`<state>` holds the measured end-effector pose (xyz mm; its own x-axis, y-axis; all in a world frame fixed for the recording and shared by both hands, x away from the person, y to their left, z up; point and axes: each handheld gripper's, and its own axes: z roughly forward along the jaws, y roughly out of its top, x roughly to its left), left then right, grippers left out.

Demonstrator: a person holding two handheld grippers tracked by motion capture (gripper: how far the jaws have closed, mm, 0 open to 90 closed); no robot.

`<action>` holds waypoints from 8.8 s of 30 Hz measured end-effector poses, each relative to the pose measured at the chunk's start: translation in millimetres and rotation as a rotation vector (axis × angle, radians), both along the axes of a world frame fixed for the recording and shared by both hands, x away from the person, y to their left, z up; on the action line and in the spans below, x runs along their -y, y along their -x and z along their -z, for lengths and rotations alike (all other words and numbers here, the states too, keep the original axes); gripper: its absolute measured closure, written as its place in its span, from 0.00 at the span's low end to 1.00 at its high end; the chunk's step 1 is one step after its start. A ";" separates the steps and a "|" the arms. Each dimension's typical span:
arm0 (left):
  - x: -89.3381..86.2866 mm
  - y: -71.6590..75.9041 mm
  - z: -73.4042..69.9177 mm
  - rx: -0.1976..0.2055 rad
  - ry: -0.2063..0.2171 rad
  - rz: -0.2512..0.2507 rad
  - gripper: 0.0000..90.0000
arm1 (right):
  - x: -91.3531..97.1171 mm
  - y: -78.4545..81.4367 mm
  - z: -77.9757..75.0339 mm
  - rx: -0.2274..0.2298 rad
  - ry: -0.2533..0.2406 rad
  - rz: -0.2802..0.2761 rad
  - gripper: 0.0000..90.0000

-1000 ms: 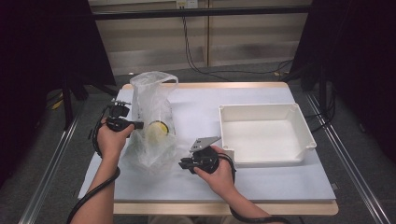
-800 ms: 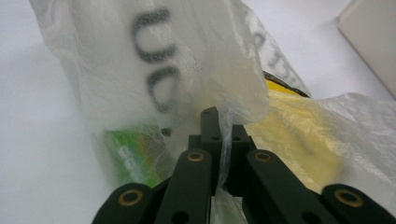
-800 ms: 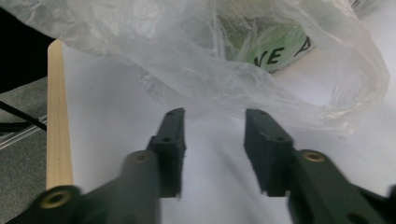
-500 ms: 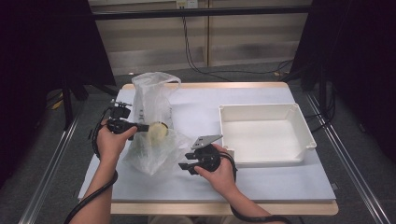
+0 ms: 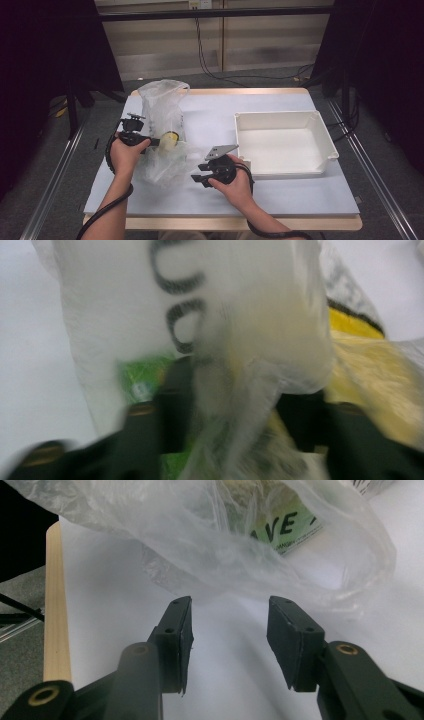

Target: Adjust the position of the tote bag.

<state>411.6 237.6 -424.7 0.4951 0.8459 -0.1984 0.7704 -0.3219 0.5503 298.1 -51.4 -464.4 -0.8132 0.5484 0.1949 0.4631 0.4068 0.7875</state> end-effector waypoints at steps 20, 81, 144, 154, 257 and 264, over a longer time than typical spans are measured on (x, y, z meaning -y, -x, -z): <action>28.5 16.1 -30.4 0.007 0.122 0.205 1.00 | -11.5 -5.8 7.8 -0.012 -0.016 0.006 0.56; -4.0 22.9 -48.0 0.095 0.057 0.119 0.33 | -27.6 12.4 1.7 -0.040 -0.027 -0.094 0.53; -14.9 17.2 -31.3 0.062 0.011 0.127 0.41 | -23.3 -38.6 -24.0 0.064 0.038 0.103 0.28; -16.5 17.3 -33.0 0.073 -0.002 0.131 0.40 | -44.2 -73.2 -4.5 0.072 0.059 0.156 0.23; -19.6 43.3 -41.3 0.048 0.035 0.198 0.82 | -69.1 -16.6 -4.8 0.078 -0.065 -0.044 0.55; -18.7 36.2 -35.6 0.007 0.078 0.193 0.99 | -85.0 -27.4 3.9 0.075 -0.007 -0.043 0.34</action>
<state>375.4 256.3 -389.1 0.6478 0.7177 -0.2556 0.6949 -0.4192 0.5843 325.5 33.6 -468.3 -0.8486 0.5112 0.1359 0.3845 0.4197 0.8222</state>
